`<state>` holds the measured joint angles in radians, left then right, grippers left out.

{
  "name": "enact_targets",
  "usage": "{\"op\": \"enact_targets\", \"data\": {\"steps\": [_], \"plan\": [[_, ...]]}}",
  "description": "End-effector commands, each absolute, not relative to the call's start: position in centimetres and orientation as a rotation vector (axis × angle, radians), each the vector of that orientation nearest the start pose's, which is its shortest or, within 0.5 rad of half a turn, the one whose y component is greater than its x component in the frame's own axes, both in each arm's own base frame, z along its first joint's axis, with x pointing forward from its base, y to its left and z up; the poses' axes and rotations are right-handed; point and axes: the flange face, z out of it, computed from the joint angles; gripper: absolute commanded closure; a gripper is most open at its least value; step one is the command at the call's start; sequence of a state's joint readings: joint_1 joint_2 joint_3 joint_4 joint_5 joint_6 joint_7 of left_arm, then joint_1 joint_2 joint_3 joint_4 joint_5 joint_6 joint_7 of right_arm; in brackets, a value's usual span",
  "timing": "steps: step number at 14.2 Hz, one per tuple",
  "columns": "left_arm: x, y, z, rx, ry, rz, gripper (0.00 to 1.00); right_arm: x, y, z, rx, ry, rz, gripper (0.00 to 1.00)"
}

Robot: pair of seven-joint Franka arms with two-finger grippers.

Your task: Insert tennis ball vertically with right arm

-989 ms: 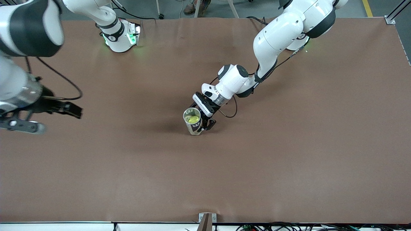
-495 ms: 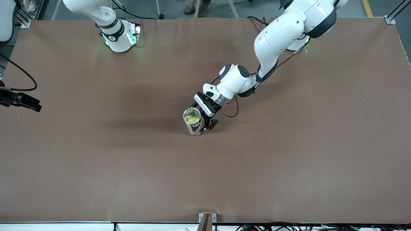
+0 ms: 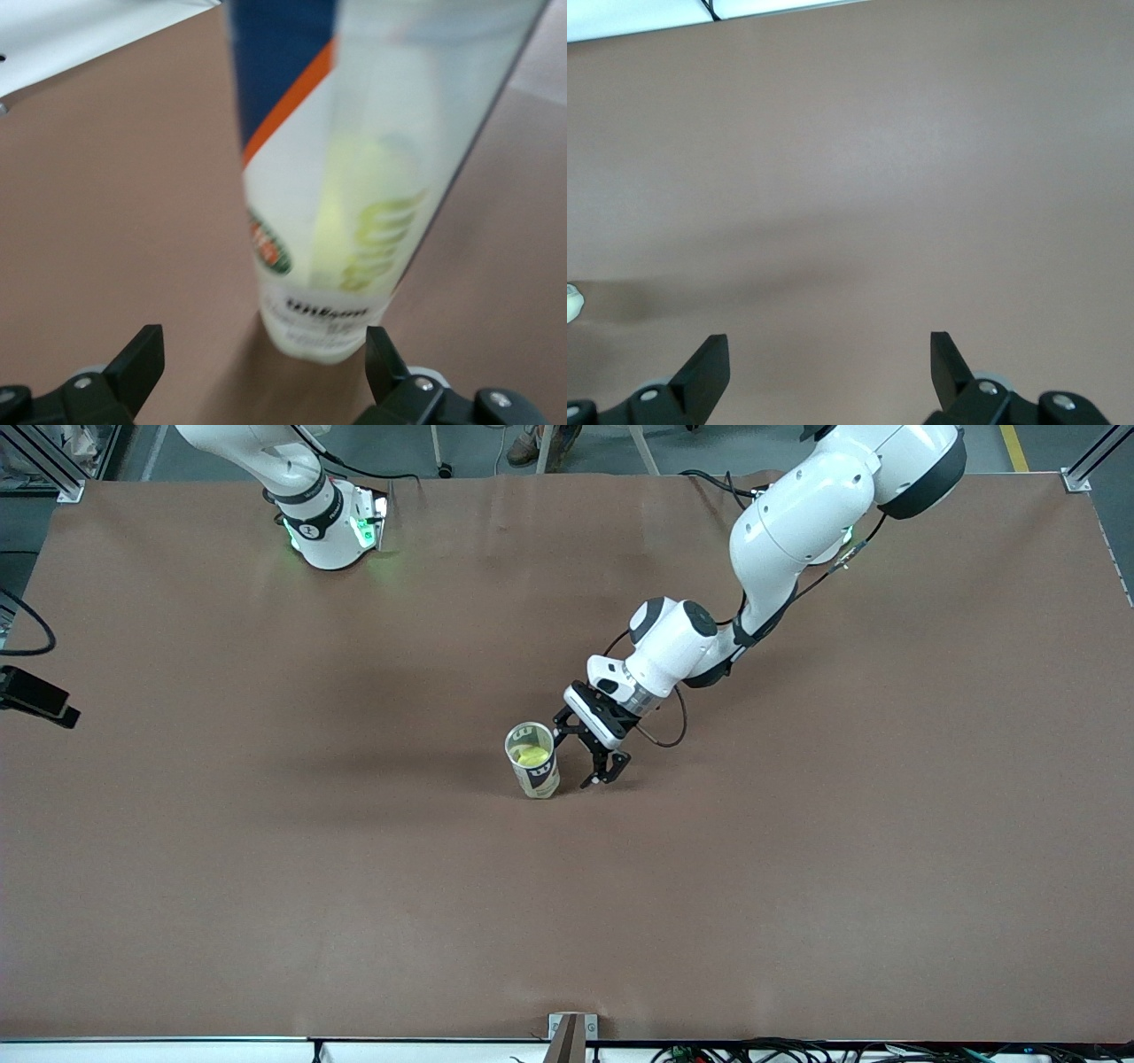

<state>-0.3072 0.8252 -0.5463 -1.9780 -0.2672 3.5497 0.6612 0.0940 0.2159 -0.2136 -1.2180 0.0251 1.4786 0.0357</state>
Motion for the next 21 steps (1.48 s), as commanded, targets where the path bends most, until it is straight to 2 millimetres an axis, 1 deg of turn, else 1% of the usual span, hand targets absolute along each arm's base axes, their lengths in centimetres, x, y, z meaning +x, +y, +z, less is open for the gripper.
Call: {"op": "enact_targets", "data": {"steps": [1, 2, 4, 6, 7, 10, 11, 12, 13, 14, 15, 17, 18, 19, 20, 21], "plan": [[48.7, -40.5, 19.2, -2.982, 1.388, -1.198, 0.00, 58.6, -5.8, 67.0, -3.159, 0.214, -0.140, 0.00], [49.8, -39.4, 19.5, -3.009, 1.382, -1.140, 0.00, 58.2, -5.7, 66.9, -3.164, 0.210, -0.164, 0.00], [52.5, -36.6, 20.7, -3.052, 1.346, -1.047, 0.00, 57.6, -6.0, 66.7, -3.170, 0.211, -0.186, 0.00], [54.8, -34.5, 23.2, -3.071, 1.344, -0.977, 0.00, 57.6, -6.5, 66.7, -3.167, 0.222, -0.188, 0.00], [56.0, -33.2, 24.5, -3.075, 1.329, -0.962, 0.00, 57.6, -5.9, 66.8, -3.166, 0.204, -0.193, 0.00], [60.4, -28.9, 28.3, -3.157, 1.294, -0.808, 0.00, 57.7, -6.0, 66.6, -3.167, 0.204, -0.179, 0.00], [61.6, -27.7, 29.4, -3.177, 1.272, -0.780, 0.00, 57.6, -5.9, 66.6, -3.168, 0.202, -0.171, 0.00], [62.5, -26.2, 30.3, -3.193, 1.213, -0.773, 0.00, 57.4, -5.9, 66.6, -3.170, 0.202, -0.164, 0.00], [63.4, -24.9, 30.7, -3.216, 1.158, -0.737, 0.00, 57.0, -5.8, 66.5, -3.170, 0.195, -0.164, 0.00], [64.6, -23.5, 31.4, -3.237, 1.111, -0.703, 0.00, 56.7, -5.8, 66.4, -3.172, 0.168, -0.166, 0.00], [65.3, -22.7, 32.5, -3.270, 1.064, -0.658, 0.00, 56.6, -5.8, 65.9, -3.173, 0.147, -0.170, 0.00], [66.5, -20.1, 35.7, -3.280, 0.917, -0.597, 0.00, 56.6, -5.8, 65.2, -3.170, 0.141, -0.178, 0.00], [66.6, -19.7, 36.8, -3.279, 0.854, -0.551, 0.00, 56.2, -5.7, 65.3, -3.170, 0.141, -0.187, 0.00], [66.9, -19.3, 38.4, -3.249, 0.839, -0.512, 0.00, 55.8, -5.6, 65.1, -3.170, 0.138, -0.187, 0.00], [67.7, -18.2, 40.1, -3.224, 0.797, -0.445, 0.00, 55.4, -5.6, 64.8, -3.169, 0.139, -0.199, 0.00], [68.2, -17.5, 42.0, -3.205, 0.766, -0.382, 0.00, 55.1, -5.6, 64.5, -3.170, 0.139, -0.199, 0.00]]}}
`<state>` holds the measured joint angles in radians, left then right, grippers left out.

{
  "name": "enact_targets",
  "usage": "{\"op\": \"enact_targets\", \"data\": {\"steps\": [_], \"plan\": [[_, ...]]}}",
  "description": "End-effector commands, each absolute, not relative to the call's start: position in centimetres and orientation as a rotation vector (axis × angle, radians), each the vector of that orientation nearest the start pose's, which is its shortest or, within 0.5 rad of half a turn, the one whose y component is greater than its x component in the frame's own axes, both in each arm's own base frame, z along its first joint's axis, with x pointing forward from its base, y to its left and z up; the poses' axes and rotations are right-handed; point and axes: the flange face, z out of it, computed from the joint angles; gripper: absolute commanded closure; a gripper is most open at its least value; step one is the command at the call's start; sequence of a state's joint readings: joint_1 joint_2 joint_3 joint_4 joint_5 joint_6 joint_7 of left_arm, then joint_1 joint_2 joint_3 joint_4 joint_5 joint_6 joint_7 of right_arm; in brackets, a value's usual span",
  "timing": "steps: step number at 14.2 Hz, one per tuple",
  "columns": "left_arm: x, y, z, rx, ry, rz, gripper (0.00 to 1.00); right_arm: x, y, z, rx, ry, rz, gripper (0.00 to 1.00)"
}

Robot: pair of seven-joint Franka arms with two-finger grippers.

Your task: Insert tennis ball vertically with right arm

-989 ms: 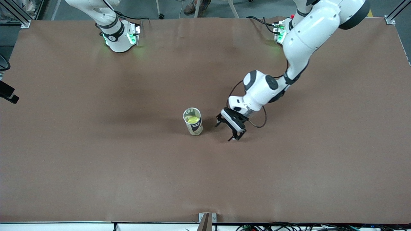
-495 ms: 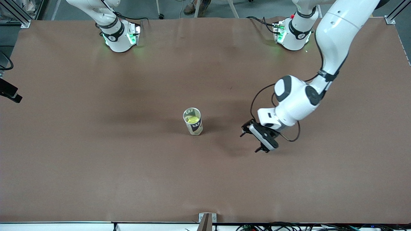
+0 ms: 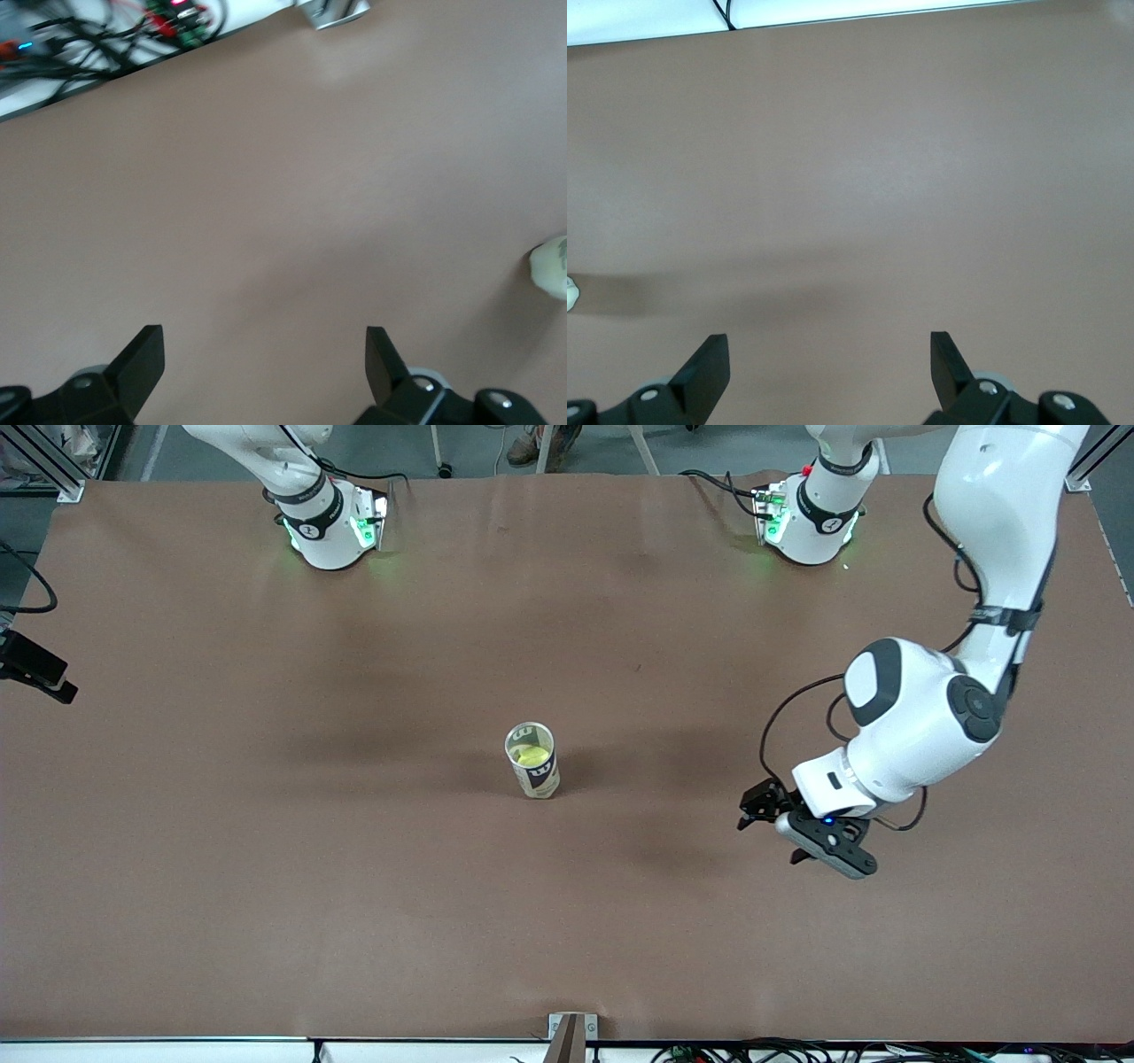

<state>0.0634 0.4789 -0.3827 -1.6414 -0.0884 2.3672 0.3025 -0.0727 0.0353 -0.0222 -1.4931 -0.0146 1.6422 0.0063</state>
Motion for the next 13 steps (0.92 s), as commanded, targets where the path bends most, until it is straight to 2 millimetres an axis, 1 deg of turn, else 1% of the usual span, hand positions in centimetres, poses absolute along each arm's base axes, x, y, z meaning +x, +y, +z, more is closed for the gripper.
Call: {"op": "enact_targets", "data": {"steps": [1, 2, 3, 4, 5, 6, 7, 8, 10, 11, 12, 13], "plan": [[68.4, -17.0, 43.8, -3.211, 0.697, -0.326, 0.00, 54.9, -5.6, 64.3, -3.170, 0.138, -0.197, 0.00], [68.4, -16.1, 45.6, -3.230, 0.602, -0.268, 0.00, 54.9, -5.5, 64.3, -3.169, 0.136, -0.207, 0.00], [68.4, -15.4, 47.4, -3.240, 0.542, -0.221, 0.00, 54.9, -5.5, 64.3, -3.169, 0.136, -0.212, 0.00], [68.2, -14.8, 48.3, -3.243, 0.506, -0.176, 0.00, 55.0, -5.7, 64.1, -3.169, 0.140, -0.209, 0.00], [67.9, -12.6, 49.8, -3.232, 0.431, -0.164, 0.00, 55.0, -5.7, 63.9, -3.170, 0.140, -0.202, 0.00], [67.4, -11.6, 52.0, -3.217, 0.404, -0.207, 0.00, 55.0, -5.8, 63.5, -3.170, 0.142, -0.197, 0.00], [66.8, -9.7, 54.0, -3.192, 0.352, -0.232, 0.00, 55.0, -5.7, 63.4, -3.170, 0.140, -0.192, 0.00], [65.8, -8.7, 55.6, -3.177, 0.327, -0.209, 0.00, 55.1, -5.6, 63.2, -3.172, 0.137, -0.180, 0.00], [63.3, -6.5, 59.0, -3.157, 0.274, -0.147, 0.00, 54.9, -5.4, 63.6, -3.173, 0.133, -0.185, 0.00], [62.1, -5.7, 60.0, -3.152, 0.254, -0.090, 0.00, 54.8, -5.3, 63.8, -3.172, 0.133, -0.180, 0.00], [60.9, -4.8, 61.4, -3.145, 0.229, -0.062, 0.00, 54.9, -5.1, 63.9, -3.171, 0.131, -0.183, 0.00], [59.9, -3.9, 62.4, -3.136, 0.201, -0.039, 0.00, 54.9, -4.9, 63.8, -3.172, 0.126, -0.180, 0.00]]}}
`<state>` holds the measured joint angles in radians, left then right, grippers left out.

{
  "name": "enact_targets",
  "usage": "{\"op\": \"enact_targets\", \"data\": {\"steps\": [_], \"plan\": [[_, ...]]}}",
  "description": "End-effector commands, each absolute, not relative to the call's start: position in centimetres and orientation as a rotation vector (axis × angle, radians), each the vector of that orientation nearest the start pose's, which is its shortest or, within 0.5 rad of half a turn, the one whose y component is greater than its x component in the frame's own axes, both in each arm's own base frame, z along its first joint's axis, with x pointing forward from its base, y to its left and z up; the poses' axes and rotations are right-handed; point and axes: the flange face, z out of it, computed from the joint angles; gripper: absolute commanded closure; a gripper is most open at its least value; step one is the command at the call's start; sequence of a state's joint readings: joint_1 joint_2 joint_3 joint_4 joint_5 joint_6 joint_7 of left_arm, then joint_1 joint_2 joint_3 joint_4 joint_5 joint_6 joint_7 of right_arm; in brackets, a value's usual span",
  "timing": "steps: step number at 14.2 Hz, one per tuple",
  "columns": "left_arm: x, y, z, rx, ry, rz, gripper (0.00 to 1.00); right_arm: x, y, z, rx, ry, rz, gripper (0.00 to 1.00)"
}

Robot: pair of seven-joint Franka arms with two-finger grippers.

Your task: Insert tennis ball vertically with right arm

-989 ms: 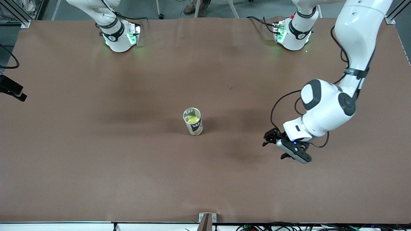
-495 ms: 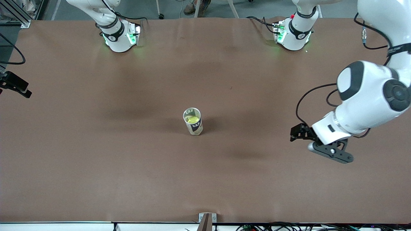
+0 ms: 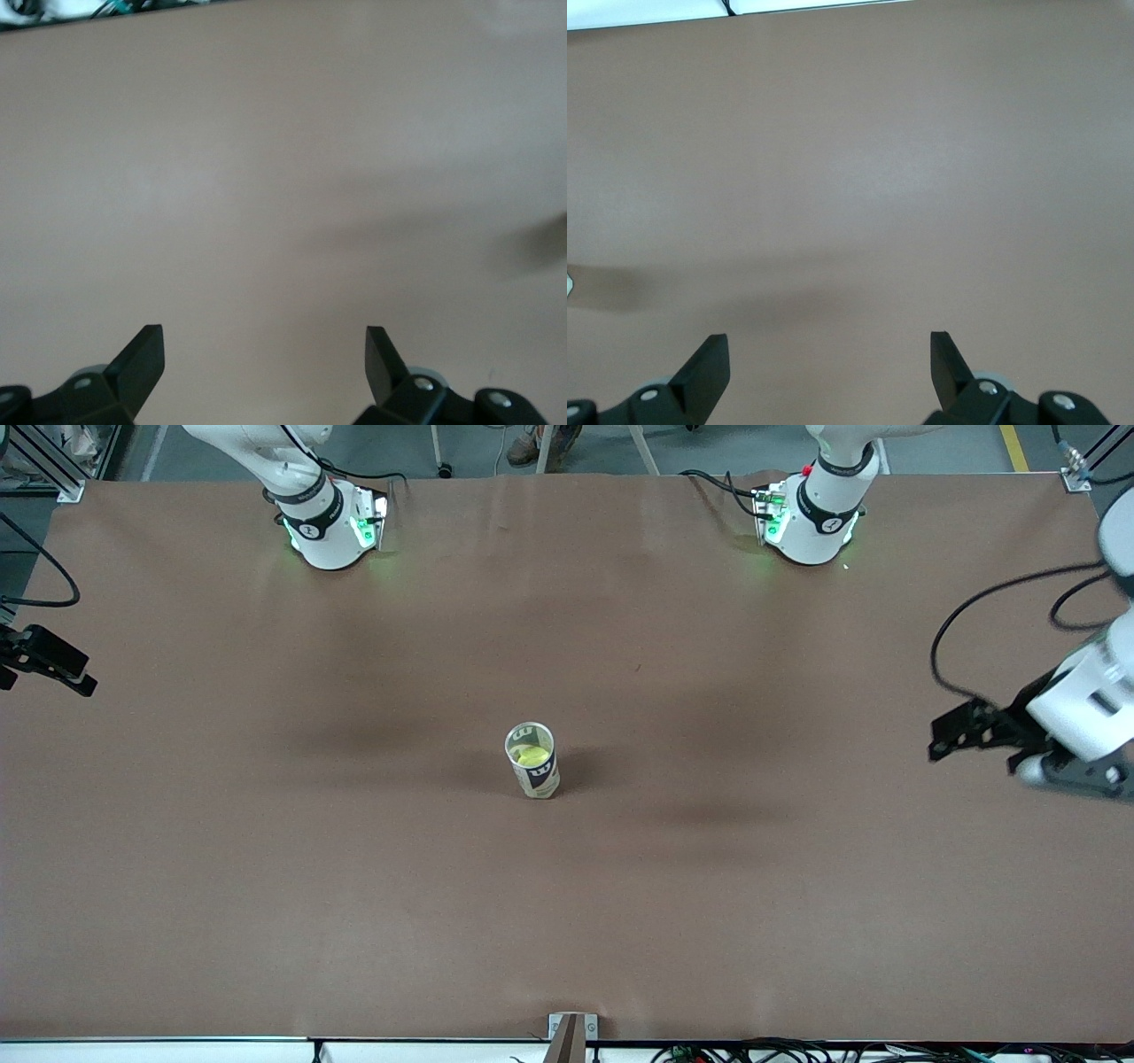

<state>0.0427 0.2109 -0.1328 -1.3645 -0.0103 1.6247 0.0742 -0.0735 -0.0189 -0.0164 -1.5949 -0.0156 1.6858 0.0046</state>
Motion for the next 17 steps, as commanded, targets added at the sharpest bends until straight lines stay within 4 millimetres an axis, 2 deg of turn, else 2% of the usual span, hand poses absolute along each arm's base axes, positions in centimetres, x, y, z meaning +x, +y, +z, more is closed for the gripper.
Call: {"op": "enact_targets", "data": {"steps": [1, 6, 9, 11, 13, 17], "plan": [[59.1, -3.5, 63.1, -3.127, 0.188, -0.017, 0.00, 54.9, -4.8, 64.1, -3.168, 0.124, -0.190, 0.00], [54.8, -4.1, 65.2, -3.121, 0.156, -0.005, 0.00, 54.9, -5.1, 64.4, -3.160, 0.134, -0.202, 0.00], [52.7, -4.7, 65.4, -3.115, 0.050, -0.001, 0.00, 55.0, -5.1, 64.5, -3.159, 0.141, -0.202, 0.00], [51.7, -6.1, 65.1, -3.087, 0.055, -0.016, 0.00, 55.0, -5.1, 64.5, -3.159, 0.139, -0.202, 0.00], [51.2, -7.3, 65.0, -3.076, 0.078, -0.023, 0.00, 55.0, -4.9, 64.5, -3.159, 0.134, -0.202, 0.00], [51.3, -7.4, 65.0, -3.088, 0.091, -0.018, 0.00, 55.1, -5.0, 64.5, -3.160, 0.129, -0.205, 0.00]]}}
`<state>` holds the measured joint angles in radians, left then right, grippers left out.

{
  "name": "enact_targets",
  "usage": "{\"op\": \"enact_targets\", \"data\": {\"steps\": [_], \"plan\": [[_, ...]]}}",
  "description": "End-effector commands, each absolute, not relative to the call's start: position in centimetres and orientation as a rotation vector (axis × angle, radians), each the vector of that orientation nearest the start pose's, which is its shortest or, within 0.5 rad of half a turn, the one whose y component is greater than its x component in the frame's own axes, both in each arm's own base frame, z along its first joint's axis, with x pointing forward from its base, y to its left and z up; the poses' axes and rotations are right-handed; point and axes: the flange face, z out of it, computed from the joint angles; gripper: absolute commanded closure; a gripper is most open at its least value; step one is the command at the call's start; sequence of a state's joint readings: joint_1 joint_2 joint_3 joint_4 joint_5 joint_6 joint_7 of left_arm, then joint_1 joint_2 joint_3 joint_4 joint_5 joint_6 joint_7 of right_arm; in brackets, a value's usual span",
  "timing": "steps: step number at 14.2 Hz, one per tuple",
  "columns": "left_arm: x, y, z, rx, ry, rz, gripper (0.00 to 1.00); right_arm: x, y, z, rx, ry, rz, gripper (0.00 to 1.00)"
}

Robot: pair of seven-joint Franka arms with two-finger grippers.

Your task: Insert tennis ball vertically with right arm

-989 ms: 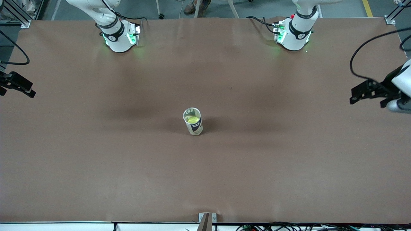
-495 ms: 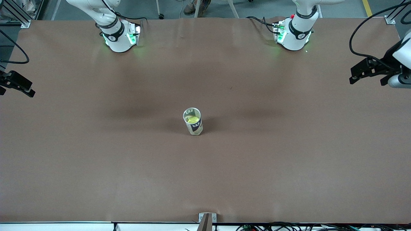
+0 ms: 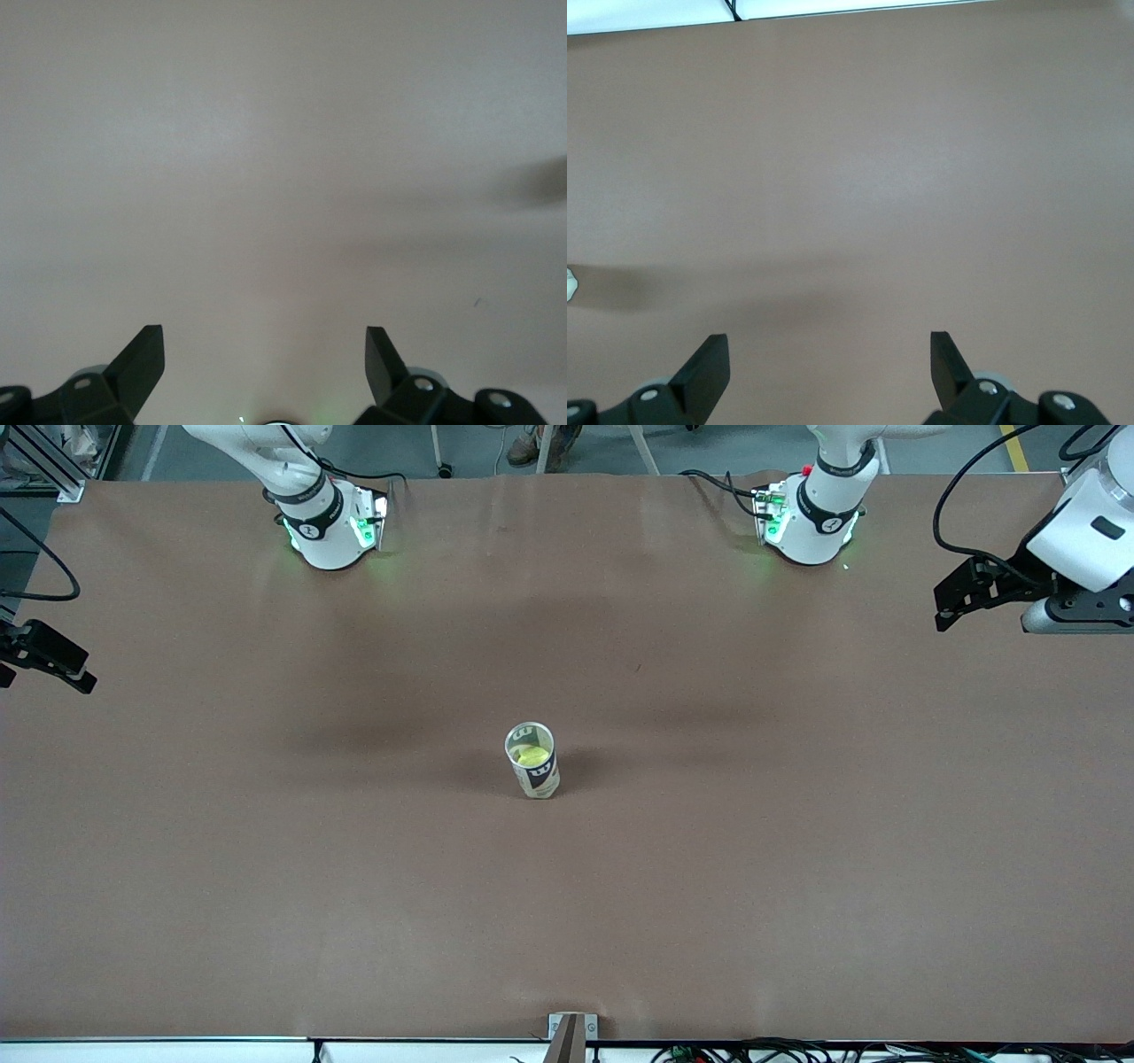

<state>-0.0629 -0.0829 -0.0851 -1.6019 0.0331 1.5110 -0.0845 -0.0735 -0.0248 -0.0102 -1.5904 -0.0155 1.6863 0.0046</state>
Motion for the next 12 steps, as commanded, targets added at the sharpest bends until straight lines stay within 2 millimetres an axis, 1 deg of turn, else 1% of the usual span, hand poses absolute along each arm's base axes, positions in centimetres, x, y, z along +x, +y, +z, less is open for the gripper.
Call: {"op": "enact_targets", "data": {"steps": [1, 5, 7, 9, 12], "plan": [[51.39, -7.30, 64.91, -3.090, 0.089, -0.016, 0.00, 55.05, -5.04, 64.54, -3.161, 0.129, -0.205, 0.00], [51.52, -7.08, 64.97, -3.093, 0.080, -0.018, 0.00, 55.06, -5.14, 64.56, -3.163, 0.131, -0.207, 0.00], [51.53, -7.08, 64.97, -3.130, 0.071, -0.014, 0.00, 55.08, -4.97, 64.56, -3.163, 0.127, -0.207, 0.00], [51.69, -6.36, 64.91, -3.164, 0.036, -0.008, 0.00, 55.08, -4.97, 64.56, -3.163, 0.127, -0.207, 0.00], [51.64, -6.65, 64.82, -3.162, 0.040, -0.004, 0.00, 55.09, -4.97, 64.57, -3.163, 0.127, -0.210, 0.00]]}}
